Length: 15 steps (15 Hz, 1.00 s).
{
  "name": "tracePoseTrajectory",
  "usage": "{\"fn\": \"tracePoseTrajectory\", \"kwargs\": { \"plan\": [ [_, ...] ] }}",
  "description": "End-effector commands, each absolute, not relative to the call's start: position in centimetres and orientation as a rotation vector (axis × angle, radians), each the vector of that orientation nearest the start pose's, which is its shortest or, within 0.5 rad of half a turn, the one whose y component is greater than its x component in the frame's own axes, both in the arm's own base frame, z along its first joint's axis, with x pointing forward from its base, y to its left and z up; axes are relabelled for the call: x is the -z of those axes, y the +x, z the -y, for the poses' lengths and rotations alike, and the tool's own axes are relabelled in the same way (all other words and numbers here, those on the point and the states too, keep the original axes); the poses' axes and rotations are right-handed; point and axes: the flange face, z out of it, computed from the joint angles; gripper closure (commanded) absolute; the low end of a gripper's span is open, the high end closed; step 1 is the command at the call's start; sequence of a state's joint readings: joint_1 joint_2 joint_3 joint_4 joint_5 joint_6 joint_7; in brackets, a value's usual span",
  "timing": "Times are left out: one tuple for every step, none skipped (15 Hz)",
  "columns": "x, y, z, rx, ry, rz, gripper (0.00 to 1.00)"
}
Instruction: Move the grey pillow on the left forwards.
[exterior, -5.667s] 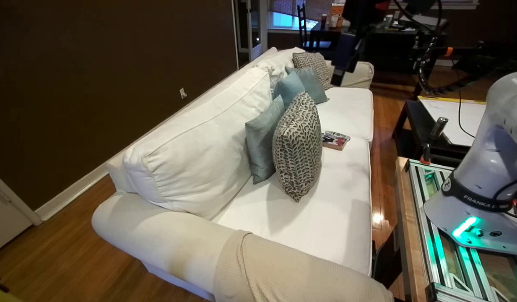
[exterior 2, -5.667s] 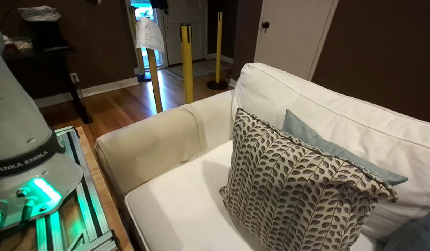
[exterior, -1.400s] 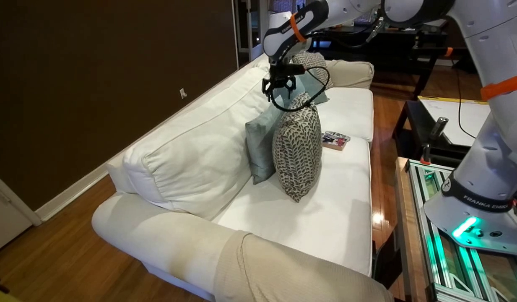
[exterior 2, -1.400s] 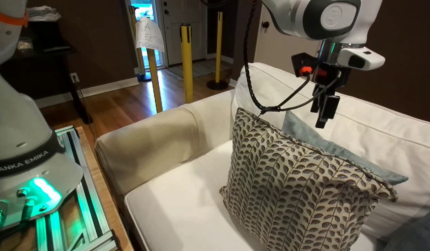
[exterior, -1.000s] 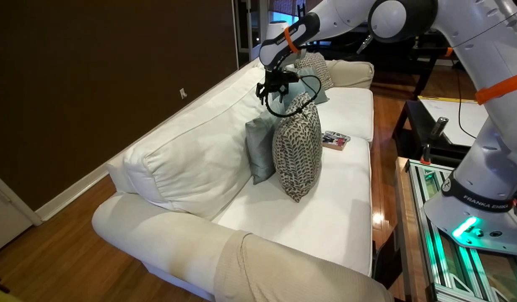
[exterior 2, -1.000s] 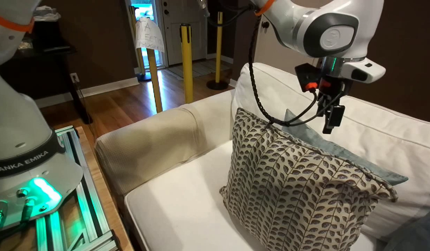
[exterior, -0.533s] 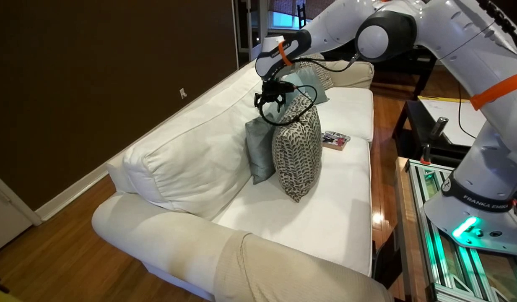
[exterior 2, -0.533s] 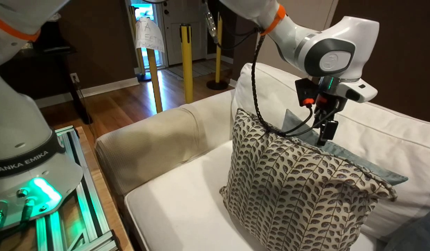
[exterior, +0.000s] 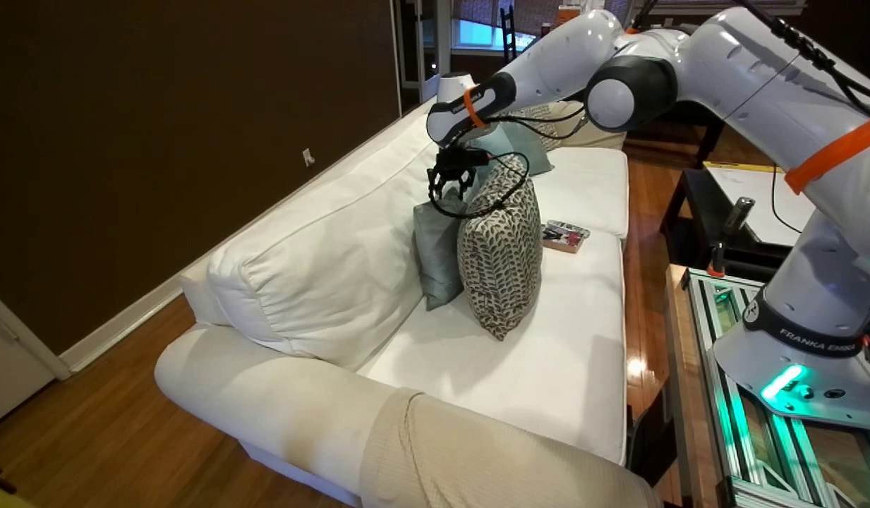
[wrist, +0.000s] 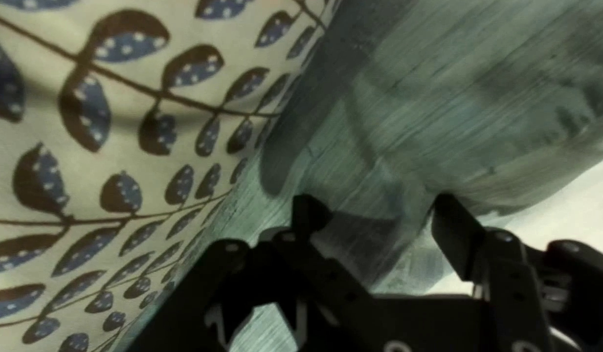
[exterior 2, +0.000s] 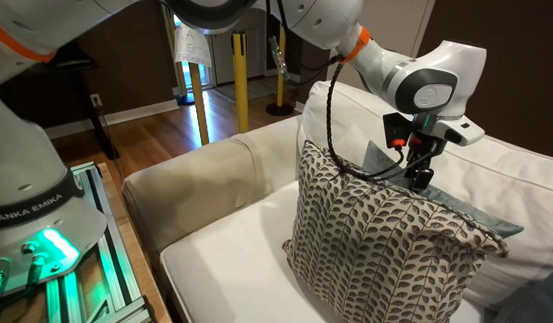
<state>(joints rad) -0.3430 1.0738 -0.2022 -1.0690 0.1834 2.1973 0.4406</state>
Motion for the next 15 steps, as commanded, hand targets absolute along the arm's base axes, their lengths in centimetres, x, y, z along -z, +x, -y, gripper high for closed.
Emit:
{"fn": "tracePoseTrajectory", "kwargs": {
  "plan": [
    [-17.1,70.1,36.1,0.087,-2.751,-1.541,0.66],
    [-17.4,70.1,36.5,0.085,-2.739,-1.556,0.73],
    [-17.7,70.0,36.7,0.076,-2.728,-1.568,0.8],
    [-18.0,69.9,37.0,0.072,-2.715,-1.584,0.88],
    [-18.3,69.8,37.2,0.061,-2.702,-1.597,0.95],
    [-18.6,69.6,37.4,0.054,-2.689,-1.62,1.0],
    [-19.0,69.5,37.5,0.041,-2.674,-1.633,1.0],
    [-19.3,69.3,37.7,0.034,-2.659,-1.648,1.0],
    [-19.8,69.2,37.8,0.026,-2.642,-1.656,0.98],
    [-20.5,69.2,37.9,0.032,-2.627,-1.664,0.99],
    [-21.4,69.1,38.1,0.048,-2.613,-1.671,0.99],
    [-22.1,69.1,38.2,0.064,-2.602,-1.674,0.98],
    [-23.1,69.0,38.3,0.079,-2.589,-1.672,0.98],
    [-24.2,68.9,38.4,0.104,-2.58,-1.67,0.98],
    [-25.2,68.9,38.4,0.118,-2.574,-1.668,0.98]
  ]
}}
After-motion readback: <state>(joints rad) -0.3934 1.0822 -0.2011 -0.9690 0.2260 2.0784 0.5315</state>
